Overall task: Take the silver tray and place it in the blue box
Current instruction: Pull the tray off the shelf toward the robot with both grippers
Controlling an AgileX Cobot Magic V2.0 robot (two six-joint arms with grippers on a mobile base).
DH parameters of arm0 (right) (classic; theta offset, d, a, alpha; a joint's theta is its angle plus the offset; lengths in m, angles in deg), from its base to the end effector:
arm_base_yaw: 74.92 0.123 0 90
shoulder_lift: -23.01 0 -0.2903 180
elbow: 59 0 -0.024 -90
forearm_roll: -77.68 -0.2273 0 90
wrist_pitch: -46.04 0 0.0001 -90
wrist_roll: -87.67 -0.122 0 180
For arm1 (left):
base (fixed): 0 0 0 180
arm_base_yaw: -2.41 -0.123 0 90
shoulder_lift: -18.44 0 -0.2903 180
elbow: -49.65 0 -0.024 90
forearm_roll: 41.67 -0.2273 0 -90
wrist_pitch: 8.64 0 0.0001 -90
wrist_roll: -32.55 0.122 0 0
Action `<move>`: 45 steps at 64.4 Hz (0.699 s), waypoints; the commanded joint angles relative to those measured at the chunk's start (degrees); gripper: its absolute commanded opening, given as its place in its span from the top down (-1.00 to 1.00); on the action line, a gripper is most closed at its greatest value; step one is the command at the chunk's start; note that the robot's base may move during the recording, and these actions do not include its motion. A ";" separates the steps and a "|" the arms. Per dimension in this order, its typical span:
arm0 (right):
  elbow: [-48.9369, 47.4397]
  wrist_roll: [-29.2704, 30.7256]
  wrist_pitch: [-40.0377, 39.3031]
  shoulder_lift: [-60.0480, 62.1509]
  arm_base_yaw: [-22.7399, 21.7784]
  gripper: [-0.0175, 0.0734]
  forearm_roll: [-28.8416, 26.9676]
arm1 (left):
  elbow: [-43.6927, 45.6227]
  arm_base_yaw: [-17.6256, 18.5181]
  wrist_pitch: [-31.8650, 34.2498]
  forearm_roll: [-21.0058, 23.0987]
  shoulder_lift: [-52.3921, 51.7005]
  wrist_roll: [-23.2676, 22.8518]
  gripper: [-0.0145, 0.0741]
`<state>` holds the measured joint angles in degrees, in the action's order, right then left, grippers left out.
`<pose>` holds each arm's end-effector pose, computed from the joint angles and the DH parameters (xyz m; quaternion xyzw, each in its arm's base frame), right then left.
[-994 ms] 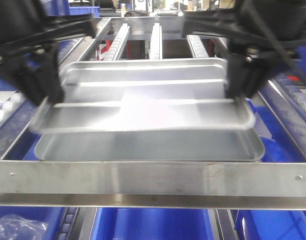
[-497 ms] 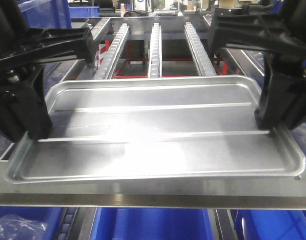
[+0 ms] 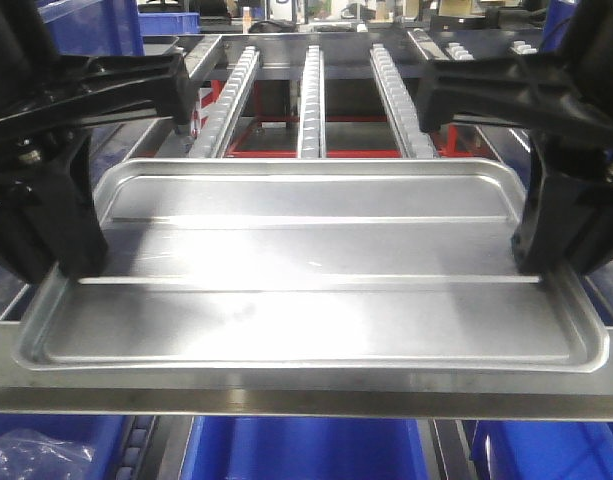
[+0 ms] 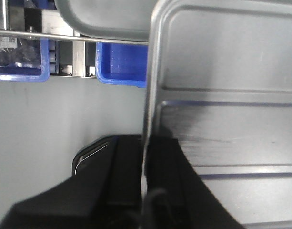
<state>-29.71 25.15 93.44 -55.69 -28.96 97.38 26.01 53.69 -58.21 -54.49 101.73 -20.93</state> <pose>0.1741 0.1364 0.2543 0.0532 0.9650 0.0841 0.2426 0.1661 -0.1742 0.2584 0.0349 0.9738 -0.1005 0.2011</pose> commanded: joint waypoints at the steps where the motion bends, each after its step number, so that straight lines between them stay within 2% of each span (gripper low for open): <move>1: -1.22 -0.29 -0.81 1.69 -0.10 0.50 3.00 | 1.46 0.39 0.37 -1.23 -1.97 -0.58 0.69; 45: -1.22 -0.29 -0.75 1.69 -0.10 0.50 3.00 | 1.46 0.39 0.25 -1.23 -1.97 -0.58 0.69</move>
<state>-29.71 25.00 93.44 -55.69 -28.96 97.42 26.01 53.69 -58.21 -54.49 101.73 -21.01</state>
